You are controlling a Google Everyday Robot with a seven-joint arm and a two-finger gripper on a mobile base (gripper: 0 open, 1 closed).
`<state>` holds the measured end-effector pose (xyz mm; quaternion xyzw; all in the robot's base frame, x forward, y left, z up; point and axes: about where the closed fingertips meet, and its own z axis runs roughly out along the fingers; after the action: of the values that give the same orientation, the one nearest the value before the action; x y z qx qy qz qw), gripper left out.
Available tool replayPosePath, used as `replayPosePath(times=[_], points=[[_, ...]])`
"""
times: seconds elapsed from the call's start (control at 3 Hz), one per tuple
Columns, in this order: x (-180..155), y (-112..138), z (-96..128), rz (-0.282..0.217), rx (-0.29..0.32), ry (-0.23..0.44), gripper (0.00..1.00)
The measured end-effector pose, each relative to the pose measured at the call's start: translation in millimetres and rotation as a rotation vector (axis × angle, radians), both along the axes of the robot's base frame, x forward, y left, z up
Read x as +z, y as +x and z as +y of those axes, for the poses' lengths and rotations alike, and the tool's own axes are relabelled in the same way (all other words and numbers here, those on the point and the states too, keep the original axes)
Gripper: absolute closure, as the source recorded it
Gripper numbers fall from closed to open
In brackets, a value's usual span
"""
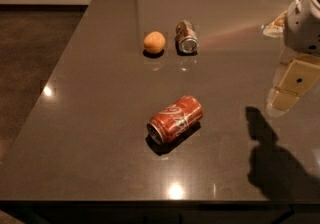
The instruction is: Place coke can upright
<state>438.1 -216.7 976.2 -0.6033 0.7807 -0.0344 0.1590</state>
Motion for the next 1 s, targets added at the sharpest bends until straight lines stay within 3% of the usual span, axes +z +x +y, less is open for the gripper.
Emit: replayPosePath(times=[0.33,1.0], points=[[0.0,0.0,0.0,0.0,0.0,0.0,0.0],[-16.7,18.6,43.6,0.001,0.168,0.077,0.0]])
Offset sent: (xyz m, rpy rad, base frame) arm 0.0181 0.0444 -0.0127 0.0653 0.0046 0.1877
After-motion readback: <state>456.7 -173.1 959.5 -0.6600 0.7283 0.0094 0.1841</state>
